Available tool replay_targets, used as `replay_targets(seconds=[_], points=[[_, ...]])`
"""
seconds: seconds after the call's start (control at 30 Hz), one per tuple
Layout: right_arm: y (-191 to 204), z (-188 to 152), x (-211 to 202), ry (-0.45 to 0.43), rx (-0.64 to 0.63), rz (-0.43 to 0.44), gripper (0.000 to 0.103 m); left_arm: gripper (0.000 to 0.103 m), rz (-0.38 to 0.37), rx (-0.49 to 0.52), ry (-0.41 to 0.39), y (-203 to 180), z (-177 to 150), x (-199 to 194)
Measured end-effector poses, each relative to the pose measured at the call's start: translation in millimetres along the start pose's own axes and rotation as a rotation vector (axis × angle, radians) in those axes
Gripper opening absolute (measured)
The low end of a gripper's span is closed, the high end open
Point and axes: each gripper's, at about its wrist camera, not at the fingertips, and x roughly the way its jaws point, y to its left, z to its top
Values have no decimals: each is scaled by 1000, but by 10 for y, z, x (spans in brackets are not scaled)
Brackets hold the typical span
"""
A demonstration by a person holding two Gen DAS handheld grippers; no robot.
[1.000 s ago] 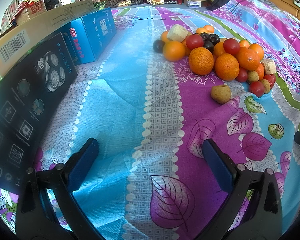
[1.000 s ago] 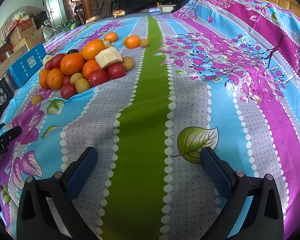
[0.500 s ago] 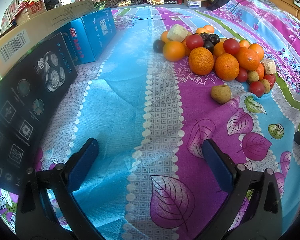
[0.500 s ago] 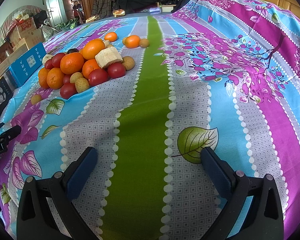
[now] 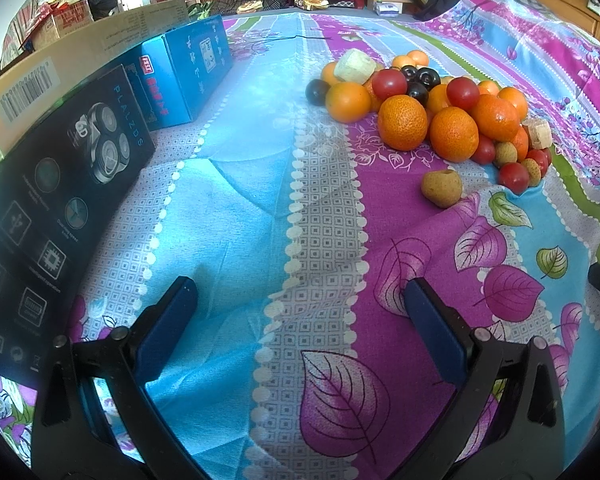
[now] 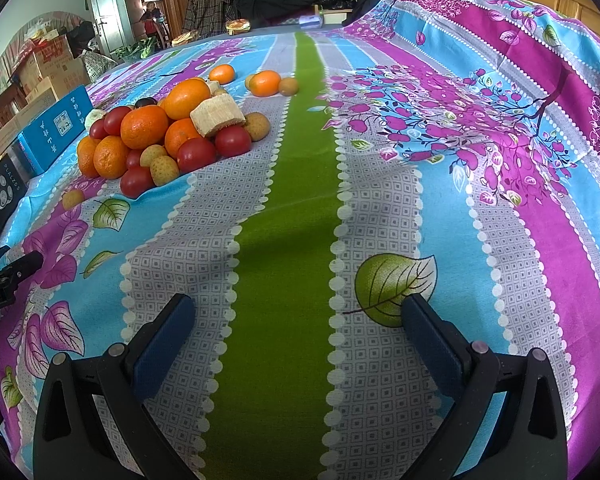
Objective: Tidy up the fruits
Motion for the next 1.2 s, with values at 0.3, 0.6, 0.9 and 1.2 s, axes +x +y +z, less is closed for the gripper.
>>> replay_targets(seconds=[0.3, 0.6, 0.9, 1.2], points=[[4, -1, -13, 3, 1, 1, 103, 103, 15, -68, 61, -12, 110, 75], [8, 7, -10, 4, 0, 1, 103, 96, -249, -140, 25, 107, 432, 58], [8, 7, -10, 4, 0, 1, 103, 64, -429, -14, 44, -172, 857, 389], [8, 7, -10, 4, 0, 1, 103, 67, -500, 3, 33, -140, 1000, 555]])
